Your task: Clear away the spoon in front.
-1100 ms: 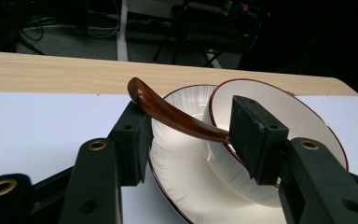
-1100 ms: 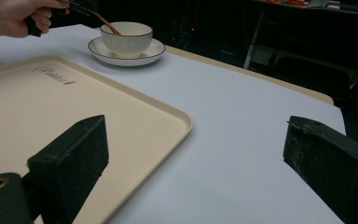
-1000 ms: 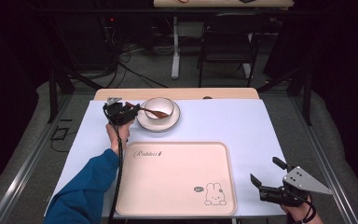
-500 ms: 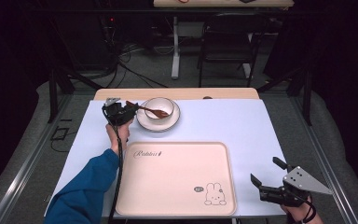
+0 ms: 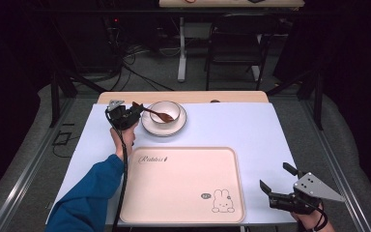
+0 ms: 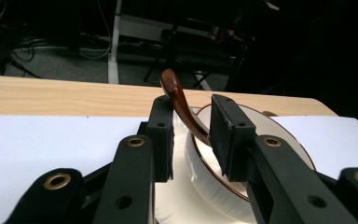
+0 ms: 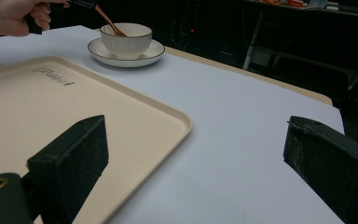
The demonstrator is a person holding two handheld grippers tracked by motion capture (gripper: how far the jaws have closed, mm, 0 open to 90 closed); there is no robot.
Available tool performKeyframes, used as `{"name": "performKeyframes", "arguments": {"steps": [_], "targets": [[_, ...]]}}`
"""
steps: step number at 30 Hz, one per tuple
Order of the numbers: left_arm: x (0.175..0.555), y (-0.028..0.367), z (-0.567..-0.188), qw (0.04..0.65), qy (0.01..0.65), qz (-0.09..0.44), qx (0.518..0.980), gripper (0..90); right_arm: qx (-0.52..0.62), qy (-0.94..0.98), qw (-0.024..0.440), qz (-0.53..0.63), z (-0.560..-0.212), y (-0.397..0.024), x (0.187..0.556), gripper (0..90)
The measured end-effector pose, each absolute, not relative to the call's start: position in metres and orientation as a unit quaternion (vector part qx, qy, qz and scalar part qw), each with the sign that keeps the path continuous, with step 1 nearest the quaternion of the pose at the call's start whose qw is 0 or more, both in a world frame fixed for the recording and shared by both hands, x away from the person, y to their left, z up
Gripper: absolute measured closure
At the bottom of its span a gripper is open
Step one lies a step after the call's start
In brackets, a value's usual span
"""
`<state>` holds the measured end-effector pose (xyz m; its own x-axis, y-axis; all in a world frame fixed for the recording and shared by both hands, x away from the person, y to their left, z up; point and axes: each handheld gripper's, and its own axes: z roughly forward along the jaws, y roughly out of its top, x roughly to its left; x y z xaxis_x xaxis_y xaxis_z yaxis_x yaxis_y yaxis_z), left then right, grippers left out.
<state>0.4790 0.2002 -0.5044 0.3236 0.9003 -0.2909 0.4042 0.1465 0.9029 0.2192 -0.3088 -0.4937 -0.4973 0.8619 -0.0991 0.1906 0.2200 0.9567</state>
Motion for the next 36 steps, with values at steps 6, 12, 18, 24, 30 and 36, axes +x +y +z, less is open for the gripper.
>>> {"name": "performKeyframes", "arguments": {"steps": [6,12,18,24,30,36], "targets": [[0.477,0.197,-0.500,0.540,0.523,0.234,0.616,74.0,0.373,0.705,0.335,0.501,-0.494,-0.309,0.219,5.8],[0.473,0.196,-0.496,0.558,0.514,0.234,0.608,78.3,0.373,0.706,0.335,0.500,-0.494,-0.309,0.219,5.8],[0.472,0.196,-0.493,0.565,0.510,0.228,0.607,80.9,0.373,0.707,0.334,0.499,-0.494,-0.308,0.219,5.8],[0.470,0.192,-0.488,0.565,0.496,0.229,0.618,83.9,0.374,0.707,0.333,0.499,-0.494,-0.308,0.220,5.8],[0.469,0.192,-0.487,0.567,0.491,0.226,0.622,84.1,0.374,0.707,0.332,0.499,-0.494,-0.308,0.220,5.8],[0.466,0.193,-0.483,0.573,0.485,0.226,0.621,84.4,0.375,0.707,0.332,0.499,-0.494,-0.308,0.220,5.8]]}}
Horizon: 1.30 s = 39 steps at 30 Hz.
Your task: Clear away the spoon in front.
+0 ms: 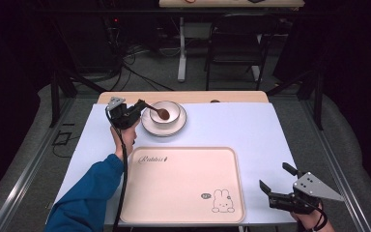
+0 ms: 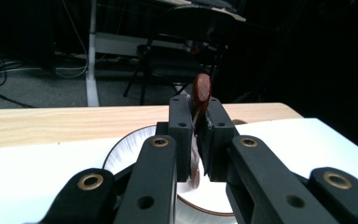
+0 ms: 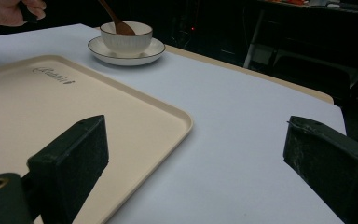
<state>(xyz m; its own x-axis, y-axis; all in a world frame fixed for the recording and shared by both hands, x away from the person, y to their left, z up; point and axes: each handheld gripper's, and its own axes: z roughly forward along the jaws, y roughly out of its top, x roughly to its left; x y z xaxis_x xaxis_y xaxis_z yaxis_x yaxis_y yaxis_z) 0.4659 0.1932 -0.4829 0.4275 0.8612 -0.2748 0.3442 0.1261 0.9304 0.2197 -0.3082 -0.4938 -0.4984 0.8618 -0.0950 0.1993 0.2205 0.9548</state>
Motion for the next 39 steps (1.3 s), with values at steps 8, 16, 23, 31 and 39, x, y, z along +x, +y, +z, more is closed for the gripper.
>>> {"name": "performKeyframes", "arguments": {"steps": [8,16,23,31,39], "targets": [[0.461,0.195,-0.474,0.577,0.472,0.234,0.624,84.5,0.375,0.707,0.332,0.500,-0.494,-0.308,0.219,5.8],[0.457,0.197,-0.463,0.580,0.458,0.236,0.631,84.5,0.375,0.706,0.333,0.500,-0.494,-0.309,0.219,5.8],[0.453,0.199,-0.456,0.581,0.451,0.242,0.633,84.5,0.375,0.705,0.334,0.500,-0.494,-0.309,0.219,5.8],[0.449,0.203,-0.447,0.584,0.446,0.237,0.635,84.5,0.377,0.705,0.335,0.499,-0.494,-0.310,0.218,5.9],[0.440,0.212,-0.437,0.585,0.444,0.239,0.635,84.5,0.377,0.704,0.337,0.499,-0.494,-0.310,0.217,5.9]]}}
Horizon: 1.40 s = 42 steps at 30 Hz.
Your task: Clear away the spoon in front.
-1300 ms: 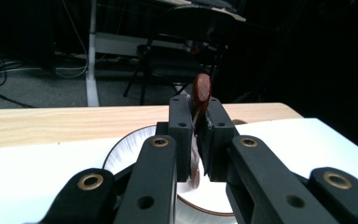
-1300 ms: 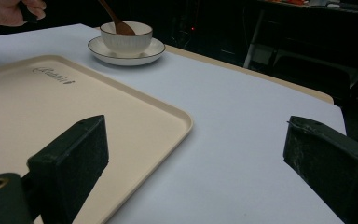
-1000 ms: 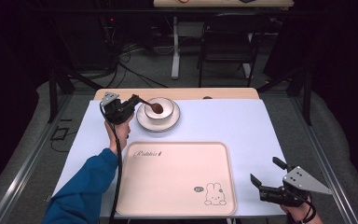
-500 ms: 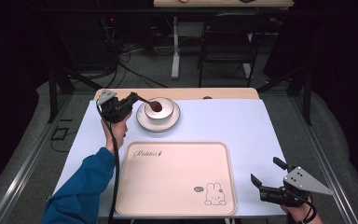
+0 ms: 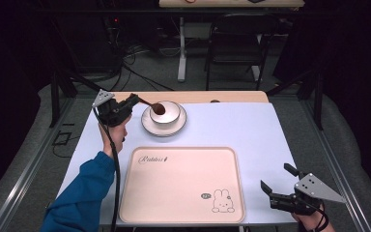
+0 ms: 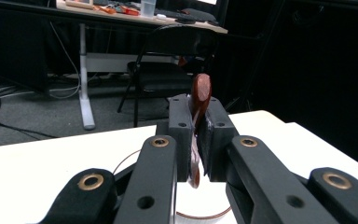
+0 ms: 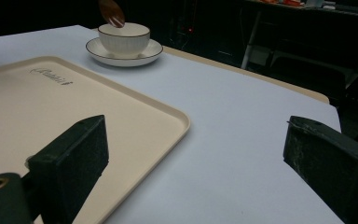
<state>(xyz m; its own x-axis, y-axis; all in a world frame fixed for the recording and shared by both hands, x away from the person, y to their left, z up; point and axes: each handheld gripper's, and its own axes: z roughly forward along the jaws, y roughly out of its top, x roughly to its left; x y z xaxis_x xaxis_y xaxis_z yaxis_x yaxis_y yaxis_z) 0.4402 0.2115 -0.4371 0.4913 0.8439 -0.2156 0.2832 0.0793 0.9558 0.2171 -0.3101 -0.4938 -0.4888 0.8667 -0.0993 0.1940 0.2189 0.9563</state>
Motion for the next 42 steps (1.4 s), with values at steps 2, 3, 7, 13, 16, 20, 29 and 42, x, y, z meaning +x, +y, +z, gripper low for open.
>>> {"name": "performKeyframes", "arguments": {"steps": [2,3,7,13,16,20,29,42], "targets": [[0.438,0.214,-0.435,0.587,0.443,0.238,0.634,84.5,0.377,0.704,0.337,0.499,-0.494,-0.310,0.217,5.9],[0.437,0.215,-0.434,0.588,0.443,0.239,0.633,84.5,0.377,0.704,0.337,0.499,-0.494,-0.310,0.217,5.9],[0.431,0.218,-0.429,0.590,0.439,0.240,0.634,84.5,0.376,0.703,0.339,0.499,-0.494,-0.310,0.217,5.9],[0.425,0.220,-0.423,0.589,0.431,0.238,0.641,84.4,0.376,0.703,0.338,0.499,-0.494,-0.310,0.217,5.9],[0.421,0.222,-0.421,0.587,0.429,0.236,0.645,84.4,0.376,0.703,0.339,0.500,-0.494,-0.310,0.216,5.9],[0.415,0.225,-0.418,0.585,0.426,0.232,0.650,84.4,0.375,0.703,0.339,0.500,-0.494,-0.310,0.217,5.9],[0.399,0.231,-0.414,0.586,0.418,0.213,0.661,84.4,0.374,0.703,0.340,0.500,-0.494,-0.310,0.216,5.8],[0.383,0.237,-0.414,0.581,0.412,0.187,0.677,84.4,0.374,0.703,0.340,0.501,-0.494,-0.310,0.216,5.8]]}}
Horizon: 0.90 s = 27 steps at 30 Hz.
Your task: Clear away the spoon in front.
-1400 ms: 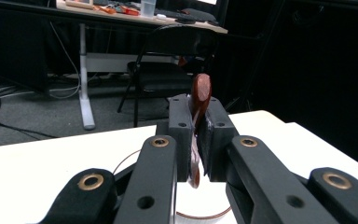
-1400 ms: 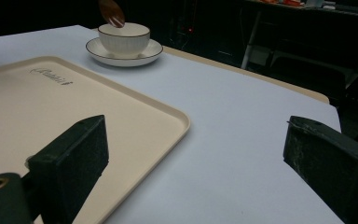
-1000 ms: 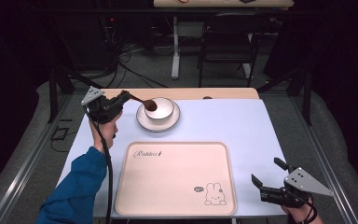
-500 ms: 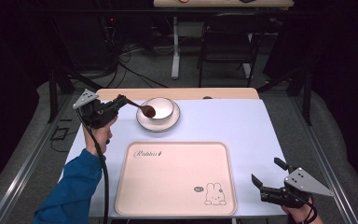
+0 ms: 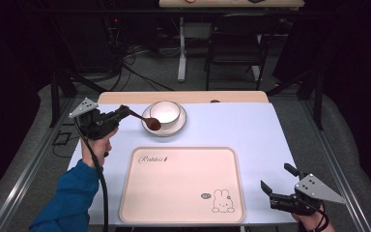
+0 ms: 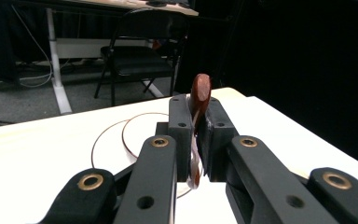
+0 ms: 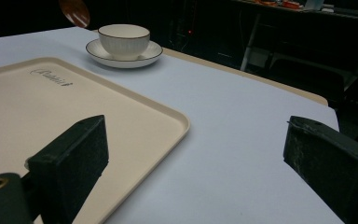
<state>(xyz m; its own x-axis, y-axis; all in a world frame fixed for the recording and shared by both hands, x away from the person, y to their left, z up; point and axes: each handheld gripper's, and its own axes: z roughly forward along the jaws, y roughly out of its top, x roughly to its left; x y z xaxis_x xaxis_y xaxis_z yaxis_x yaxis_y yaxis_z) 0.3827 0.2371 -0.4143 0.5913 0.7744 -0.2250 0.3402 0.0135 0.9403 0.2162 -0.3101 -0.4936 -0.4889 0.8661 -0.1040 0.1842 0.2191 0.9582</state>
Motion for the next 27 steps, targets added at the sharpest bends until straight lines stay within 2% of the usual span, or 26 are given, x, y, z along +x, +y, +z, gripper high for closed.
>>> {"name": "performKeyframes", "arguments": {"steps": [27], "targets": [[0.352,0.244,-0.417,0.563,0.396,0.130,0.713,84.3,0.373,0.704,0.340,0.500,-0.494,-0.309,0.217,5.8]]}}
